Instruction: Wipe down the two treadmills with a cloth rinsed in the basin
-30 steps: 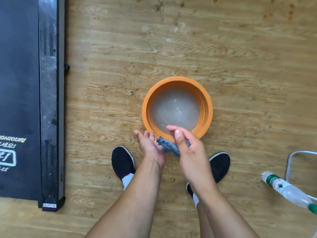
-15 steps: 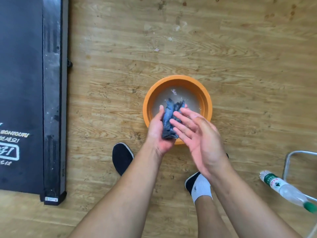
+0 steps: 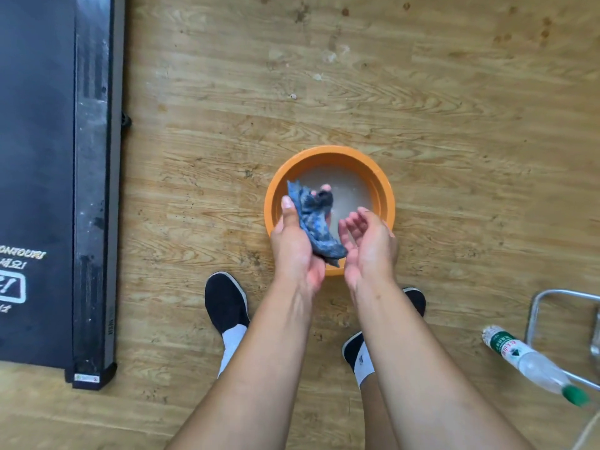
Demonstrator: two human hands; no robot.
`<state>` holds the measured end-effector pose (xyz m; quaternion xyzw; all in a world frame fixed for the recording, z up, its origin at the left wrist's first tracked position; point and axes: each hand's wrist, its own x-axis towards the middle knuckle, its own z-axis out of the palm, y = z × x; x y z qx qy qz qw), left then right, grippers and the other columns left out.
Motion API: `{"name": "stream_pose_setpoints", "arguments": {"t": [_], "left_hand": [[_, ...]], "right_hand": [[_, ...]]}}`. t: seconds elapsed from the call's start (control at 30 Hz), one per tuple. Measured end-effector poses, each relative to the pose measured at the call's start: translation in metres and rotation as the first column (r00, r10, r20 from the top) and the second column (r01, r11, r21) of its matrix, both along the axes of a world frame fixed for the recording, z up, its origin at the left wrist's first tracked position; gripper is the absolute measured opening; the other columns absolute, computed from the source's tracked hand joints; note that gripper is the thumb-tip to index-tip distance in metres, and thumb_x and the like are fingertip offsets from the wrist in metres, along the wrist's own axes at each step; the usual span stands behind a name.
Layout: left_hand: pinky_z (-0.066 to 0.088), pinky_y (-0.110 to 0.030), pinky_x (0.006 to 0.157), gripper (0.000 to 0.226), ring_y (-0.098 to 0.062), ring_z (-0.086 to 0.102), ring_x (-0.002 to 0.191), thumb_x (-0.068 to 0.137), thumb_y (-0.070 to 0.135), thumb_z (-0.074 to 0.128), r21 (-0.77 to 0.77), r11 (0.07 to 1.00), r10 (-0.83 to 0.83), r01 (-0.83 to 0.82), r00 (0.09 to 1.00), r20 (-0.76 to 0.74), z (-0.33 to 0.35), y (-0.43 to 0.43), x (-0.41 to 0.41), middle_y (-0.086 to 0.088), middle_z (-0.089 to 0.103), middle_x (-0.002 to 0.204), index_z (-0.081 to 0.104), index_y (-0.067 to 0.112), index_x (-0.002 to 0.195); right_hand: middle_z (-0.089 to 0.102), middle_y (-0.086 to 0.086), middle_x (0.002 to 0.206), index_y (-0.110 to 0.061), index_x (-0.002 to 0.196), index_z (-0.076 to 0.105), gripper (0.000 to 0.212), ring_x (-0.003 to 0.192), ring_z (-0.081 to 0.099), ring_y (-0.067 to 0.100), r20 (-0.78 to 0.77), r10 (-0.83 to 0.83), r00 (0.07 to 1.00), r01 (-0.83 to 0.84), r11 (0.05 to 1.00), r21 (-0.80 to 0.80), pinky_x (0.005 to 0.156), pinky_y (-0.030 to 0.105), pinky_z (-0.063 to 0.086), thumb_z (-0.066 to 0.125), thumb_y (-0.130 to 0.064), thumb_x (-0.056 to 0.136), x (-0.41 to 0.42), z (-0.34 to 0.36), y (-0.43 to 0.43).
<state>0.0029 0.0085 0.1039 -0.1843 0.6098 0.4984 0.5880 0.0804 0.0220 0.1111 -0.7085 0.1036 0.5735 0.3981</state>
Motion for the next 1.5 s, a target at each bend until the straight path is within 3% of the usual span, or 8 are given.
{"name": "stream_pose_setpoints", "arguments": {"t": [0.17, 0.3, 0.63, 0.93, 1.07, 1.2, 1.4, 1.5], "left_hand": [[0.048, -0.047, 0.112, 0.034, -0.032, 0.064, 0.130, 0.109, 0.025, 0.056, 0.192, 0.701, -0.579, 0.687, 0.705, -0.410, 0.006, 0.009, -0.002, -0.015, 0.072, 0.127, 0.073, 0.000, 0.125], [0.049, -0.036, 0.101, 0.029, -0.013, 0.067, 0.108, 0.110, 0.018, 0.054, 0.254, 0.618, -0.625, 0.744, 0.661, -0.416, 0.019, -0.006, 0.006, -0.001, 0.078, 0.113, 0.075, 0.000, 0.118], [0.051, -0.033, 0.072, 0.035, -0.013, 0.060, 0.081, 0.112, 0.021, 0.049, 0.167, 0.707, -0.607, 0.687, 0.711, -0.355, 0.038, -0.043, 0.026, -0.010, 0.077, 0.089, 0.074, 0.004, 0.093], [0.057, -0.035, 0.088, 0.032, -0.012, 0.067, 0.093, 0.113, 0.023, 0.050, 0.112, 0.757, -0.587, 0.644, 0.745, -0.318, 0.035, -0.060, 0.022, -0.007, 0.081, 0.107, 0.080, 0.012, 0.108], [0.049, -0.018, 0.077, 0.021, 0.001, 0.063, 0.081, 0.108, 0.013, 0.059, 0.043, 0.806, -0.537, 0.590, 0.761, -0.364, 0.010, -0.063, 0.010, 0.013, 0.077, 0.089, 0.079, 0.018, 0.103], [0.053, -0.023, 0.075, 0.019, 0.007, 0.066, 0.070, 0.102, 0.003, 0.065, -0.101, 0.894, -0.434, 0.436, 0.791, -0.430, -0.047, -0.040, -0.008, 0.013, 0.074, 0.085, 0.073, 0.021, 0.103], [0.049, -0.033, 0.077, 0.017, -0.029, 0.070, 0.088, 0.091, 0.005, 0.064, -0.309, 0.503, -0.823, 0.807, 0.337, -0.458, -0.091, -0.006, -0.002, -0.006, 0.072, 0.087, 0.076, 0.015, 0.096], [0.050, -0.032, 0.101, 0.046, -0.026, 0.064, 0.127, 0.090, 0.007, 0.062, -0.526, 0.169, -0.927, 0.834, -0.046, -0.371, -0.072, -0.019, -0.022, -0.002, 0.070, 0.135, 0.073, 0.026, 0.130]], "right_hand": [[0.074, -0.006, 0.121, -0.020, 0.114, 0.071, 0.035, 0.113, 0.068, 0.000, -0.035, 0.174, 0.984, -0.166, 0.974, 0.153, 0.103, 0.020, 0.049, 0.041, -0.038, 0.112, -0.026, 0.033, 0.001], [0.062, -0.011, 0.051, -0.016, 0.043, 0.067, 0.082, 0.050, 0.061, -0.005, -0.021, 0.173, 0.985, -0.170, 0.978, 0.119, 0.060, 0.010, 0.048, 0.033, -0.044, 0.113, -0.014, 0.038, 0.006], [0.059, 0.004, 0.132, -0.011, 0.149, 0.049, 0.056, 0.106, 0.068, 0.008, 0.066, -0.052, 0.996, 0.049, 0.998, 0.040, 0.068, 0.013, 0.052, 0.039, -0.049, 0.110, 0.002, 0.014, -0.001], [0.057, 0.013, 0.140, -0.015, 0.151, 0.044, 0.067, 0.109, 0.066, 0.028, -0.124, -0.259, 0.958, 0.241, 0.960, -0.144, 0.081, 0.038, 0.055, 0.038, -0.063, 0.106, 0.019, -0.036, -0.006], [0.066, 0.014, 0.126, -0.018, 0.135, 0.055, 0.043, 0.083, 0.069, 0.018, 0.077, 0.218, 0.973, -0.210, 0.973, -0.100, 0.079, 0.033, 0.058, 0.041, -0.049, 0.110, 0.025, -0.073, 0.000], [0.069, -0.005, 0.101, -0.030, 0.094, 0.059, 0.012, 0.087, 0.073, 0.023, 0.365, 0.795, 0.484, -0.816, 0.561, -0.141, 0.085, 0.039, 0.055, 0.054, -0.034, 0.105, 0.022, -0.102, -0.016], [0.064, 0.003, 0.087, -0.024, 0.092, 0.060, 0.026, 0.061, 0.063, 0.018, 0.270, 0.716, 0.644, -0.708, 0.691, -0.147, 0.060, 0.026, 0.049, 0.045, -0.009, 0.107, 0.029, -0.108, -0.051], [0.066, 0.005, 0.090, -0.027, 0.093, 0.061, 0.029, 0.063, 0.066, 0.016, 0.234, 0.815, 0.530, -0.796, 0.573, -0.196, 0.063, 0.030, 0.048, 0.048, -0.003, 0.102, 0.031, -0.098, -0.092]]}}
